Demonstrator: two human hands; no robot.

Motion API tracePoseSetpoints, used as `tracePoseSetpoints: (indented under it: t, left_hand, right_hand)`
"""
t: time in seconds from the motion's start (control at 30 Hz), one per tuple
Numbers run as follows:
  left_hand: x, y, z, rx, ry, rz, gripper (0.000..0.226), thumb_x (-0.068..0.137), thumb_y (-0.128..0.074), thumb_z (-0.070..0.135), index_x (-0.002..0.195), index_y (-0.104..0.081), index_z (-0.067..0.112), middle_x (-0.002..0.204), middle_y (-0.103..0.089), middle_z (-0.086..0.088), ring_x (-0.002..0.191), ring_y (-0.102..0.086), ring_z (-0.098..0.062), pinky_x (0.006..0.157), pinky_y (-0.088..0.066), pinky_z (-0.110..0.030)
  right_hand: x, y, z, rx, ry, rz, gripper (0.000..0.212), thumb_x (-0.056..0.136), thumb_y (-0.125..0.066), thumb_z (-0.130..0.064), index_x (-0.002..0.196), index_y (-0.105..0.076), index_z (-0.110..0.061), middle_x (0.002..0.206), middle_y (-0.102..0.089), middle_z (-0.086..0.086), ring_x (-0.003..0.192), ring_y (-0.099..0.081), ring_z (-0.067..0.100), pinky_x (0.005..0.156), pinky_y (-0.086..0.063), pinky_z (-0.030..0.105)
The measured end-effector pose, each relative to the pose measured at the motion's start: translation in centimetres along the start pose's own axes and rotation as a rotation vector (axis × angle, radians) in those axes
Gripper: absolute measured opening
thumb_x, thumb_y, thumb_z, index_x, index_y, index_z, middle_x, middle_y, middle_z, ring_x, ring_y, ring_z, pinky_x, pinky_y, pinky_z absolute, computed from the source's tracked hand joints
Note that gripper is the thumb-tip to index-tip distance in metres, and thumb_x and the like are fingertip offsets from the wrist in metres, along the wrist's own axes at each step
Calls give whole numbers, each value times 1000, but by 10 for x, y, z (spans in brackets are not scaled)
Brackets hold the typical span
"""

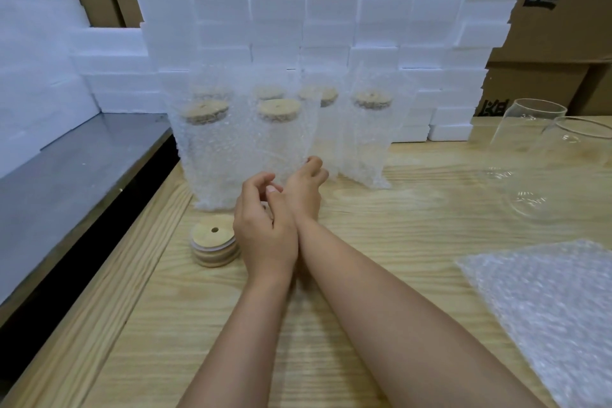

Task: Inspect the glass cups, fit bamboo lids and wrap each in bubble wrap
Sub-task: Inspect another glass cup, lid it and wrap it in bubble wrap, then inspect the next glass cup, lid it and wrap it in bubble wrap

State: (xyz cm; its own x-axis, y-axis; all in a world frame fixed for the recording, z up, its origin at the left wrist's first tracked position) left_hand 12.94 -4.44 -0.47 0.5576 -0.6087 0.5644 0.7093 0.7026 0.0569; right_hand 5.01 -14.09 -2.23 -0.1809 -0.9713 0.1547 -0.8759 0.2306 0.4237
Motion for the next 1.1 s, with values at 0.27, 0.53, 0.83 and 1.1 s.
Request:
tracePoseSetpoints:
  t: [0.27,0.53,0.83,1.1]
  left_hand:
    - [-1,-2,-4,-19,20,-2,29,90,-42,22,110,-60,10,96,-67,-4,81,-57,-19,66,-38,-12]
    - [-9,-6,-3,18,2,-66,25,90,-42,25,105,-60,14,85,-64,5,71,-57,-22,68,-46,-37]
    - [-9,-12,-8,32,11,-108,17,87,-43,26,91,-60,25,72,-63,16,62,-57,-10,64,-46,-34]
    - [-9,-17,-15,-3,45,-162,15,87,-46,26,86,-58,33,66,-64,12,58,-58,-13,61,-47,-31]
  right_hand:
    - [-10,66,0,31,89,-15,96,73,-80,-36,145,-19,-17,139,-21,10,105,-46,18,90,-49,33]
    - [-14,327,67,-120,127,932,102,68,-68,-49,146,-22,-1,148,-25,18,135,-30,32,106,-20,26]
    - [41,356,142,-61,-261,616,122,66,-83,-49,151,2,-29,156,-24,12,141,-24,32,111,-26,54]
    - [39,346,144,-21,-240,604,91,72,-80,-45,140,-26,-17,133,-51,9,122,-50,30,93,-39,42]
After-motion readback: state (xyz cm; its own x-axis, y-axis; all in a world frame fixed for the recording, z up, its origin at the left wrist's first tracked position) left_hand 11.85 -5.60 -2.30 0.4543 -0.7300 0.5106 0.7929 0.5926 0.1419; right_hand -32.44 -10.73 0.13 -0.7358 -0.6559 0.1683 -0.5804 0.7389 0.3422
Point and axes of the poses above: each hand's wrist, its own x-axis towards the middle knuckle, its own y-axis out of the back of the hand, z = x × y, the point moved 7 cm from there along x, towards the middle knuckle
